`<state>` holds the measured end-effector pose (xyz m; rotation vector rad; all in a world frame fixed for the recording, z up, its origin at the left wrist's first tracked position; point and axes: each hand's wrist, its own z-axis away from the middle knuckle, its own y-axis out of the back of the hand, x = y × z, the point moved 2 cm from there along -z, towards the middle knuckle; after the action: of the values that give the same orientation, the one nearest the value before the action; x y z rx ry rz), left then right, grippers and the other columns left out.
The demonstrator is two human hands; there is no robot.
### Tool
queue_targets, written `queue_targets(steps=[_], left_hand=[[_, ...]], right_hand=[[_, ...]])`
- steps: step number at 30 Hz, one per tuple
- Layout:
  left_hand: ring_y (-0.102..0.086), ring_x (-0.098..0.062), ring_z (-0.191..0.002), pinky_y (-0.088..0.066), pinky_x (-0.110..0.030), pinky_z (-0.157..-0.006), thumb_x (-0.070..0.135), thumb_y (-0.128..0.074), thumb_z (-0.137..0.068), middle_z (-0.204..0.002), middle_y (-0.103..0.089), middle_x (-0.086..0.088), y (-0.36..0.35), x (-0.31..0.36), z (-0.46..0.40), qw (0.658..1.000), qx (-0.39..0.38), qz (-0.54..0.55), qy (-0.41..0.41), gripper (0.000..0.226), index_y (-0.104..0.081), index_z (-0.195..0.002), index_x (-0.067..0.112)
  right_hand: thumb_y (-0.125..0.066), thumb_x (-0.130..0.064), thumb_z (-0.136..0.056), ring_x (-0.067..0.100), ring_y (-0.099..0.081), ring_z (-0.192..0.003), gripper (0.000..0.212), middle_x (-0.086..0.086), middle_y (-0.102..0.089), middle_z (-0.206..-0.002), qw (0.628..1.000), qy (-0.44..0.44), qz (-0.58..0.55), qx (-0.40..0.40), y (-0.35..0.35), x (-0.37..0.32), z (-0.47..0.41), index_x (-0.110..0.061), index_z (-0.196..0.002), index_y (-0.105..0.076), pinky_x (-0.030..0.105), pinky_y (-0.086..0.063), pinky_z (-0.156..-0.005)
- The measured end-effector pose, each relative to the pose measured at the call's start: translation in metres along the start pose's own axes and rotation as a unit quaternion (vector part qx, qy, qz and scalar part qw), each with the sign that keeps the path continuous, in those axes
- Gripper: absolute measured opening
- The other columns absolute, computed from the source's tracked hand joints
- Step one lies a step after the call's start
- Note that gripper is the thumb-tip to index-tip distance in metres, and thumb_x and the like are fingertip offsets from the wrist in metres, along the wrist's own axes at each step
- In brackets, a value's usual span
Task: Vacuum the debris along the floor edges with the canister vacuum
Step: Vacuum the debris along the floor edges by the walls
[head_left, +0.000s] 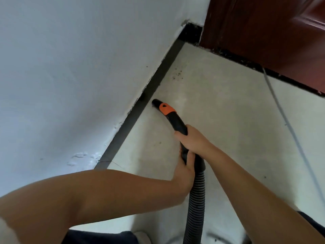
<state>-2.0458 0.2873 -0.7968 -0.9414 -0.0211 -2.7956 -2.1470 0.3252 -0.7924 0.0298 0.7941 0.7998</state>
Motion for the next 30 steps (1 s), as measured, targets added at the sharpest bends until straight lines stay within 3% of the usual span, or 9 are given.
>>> queue_targets(steps=[4,9,11,15,20,24,30], left_hand=[[-0.055,0.001,-0.103,-0.045,-0.023,-0.095,0.043,-0.032,-0.102,-0.124,-0.053,0.012,0.004,0.008,-0.008,0.998,0.031,0.047,-0.039,0.046,-0.028,-0.147,0.033],[-0.062,-0.010,-0.104,-0.050,-0.032,-0.096,0.049,-0.037,-0.099,-0.116,-0.063,0.006,-0.001,0.011,-0.020,0.995,0.062,0.071,-0.029,0.044,-0.049,-0.132,0.022],[-0.064,-0.012,-0.101,-0.052,-0.034,-0.094,0.051,-0.039,-0.098,-0.113,-0.066,0.003,-0.004,0.017,-0.025,0.995,0.059,0.081,-0.029,0.044,-0.054,-0.127,0.022],[-0.065,-0.017,-0.101,-0.053,-0.037,-0.094,0.054,-0.042,-0.096,-0.113,-0.067,-0.001,-0.007,0.032,-0.036,0.994,0.060,0.090,-0.035,0.048,-0.056,-0.126,0.019],[-0.065,-0.018,-0.099,-0.053,-0.036,-0.093,0.061,-0.042,-0.093,-0.113,-0.067,0.000,-0.016,0.047,-0.041,0.994,0.057,0.094,-0.028,0.055,-0.055,-0.127,0.021],[-0.064,-0.016,-0.103,-0.052,-0.034,-0.095,0.062,-0.040,-0.093,-0.118,-0.065,0.001,-0.037,0.045,-0.038,0.994,0.029,0.098,-0.032,0.056,-0.052,-0.130,0.022],[-0.066,-0.016,-0.098,-0.053,-0.032,-0.089,0.062,-0.040,-0.093,-0.112,-0.067,0.001,-0.063,0.048,-0.043,0.997,-0.003,0.075,-0.036,0.055,-0.055,-0.125,0.022]], right_hand=[[-0.051,-0.030,-0.094,0.010,-0.054,-0.052,0.021,-0.001,-0.056,-0.066,1.000,0.000,-0.006,0.029,-0.002,-0.012,-0.010,-0.013,-0.107,-0.051,0.020,-0.037,-0.046],[-0.053,-0.030,-0.095,0.014,-0.060,-0.051,0.017,0.002,-0.059,-0.068,0.997,0.005,-0.032,0.069,0.002,-0.013,-0.025,-0.016,-0.103,-0.050,0.021,-0.042,-0.044],[-0.053,-0.030,-0.094,0.016,-0.061,-0.053,0.016,0.003,-0.060,-0.068,0.995,0.004,-0.042,0.088,0.007,-0.013,-0.032,-0.016,-0.101,-0.050,0.023,-0.045,-0.048],[-0.054,-0.030,-0.089,0.030,-0.068,-0.072,0.012,0.010,-0.065,-0.075,0.993,0.014,-0.053,0.103,0.020,-0.019,-0.044,-0.018,-0.090,-0.051,0.039,-0.057,-0.070],[-0.056,-0.034,-0.089,0.033,-0.069,-0.078,0.017,0.010,-0.064,-0.076,0.993,0.009,-0.045,0.106,0.036,-0.030,-0.050,-0.018,-0.087,-0.052,0.044,-0.058,-0.076],[-0.053,-0.031,-0.093,0.025,-0.062,-0.063,0.016,0.008,-0.060,-0.071,0.994,-0.007,-0.020,0.108,0.053,-0.019,-0.042,-0.016,-0.088,-0.052,0.033,-0.053,-0.061],[-0.052,-0.026,-0.094,0.024,-0.061,-0.053,0.015,0.009,-0.060,-0.063,0.988,-0.016,-0.064,0.143,0.081,0.004,-0.038,-0.012,-0.089,-0.052,0.028,-0.048,-0.053]])
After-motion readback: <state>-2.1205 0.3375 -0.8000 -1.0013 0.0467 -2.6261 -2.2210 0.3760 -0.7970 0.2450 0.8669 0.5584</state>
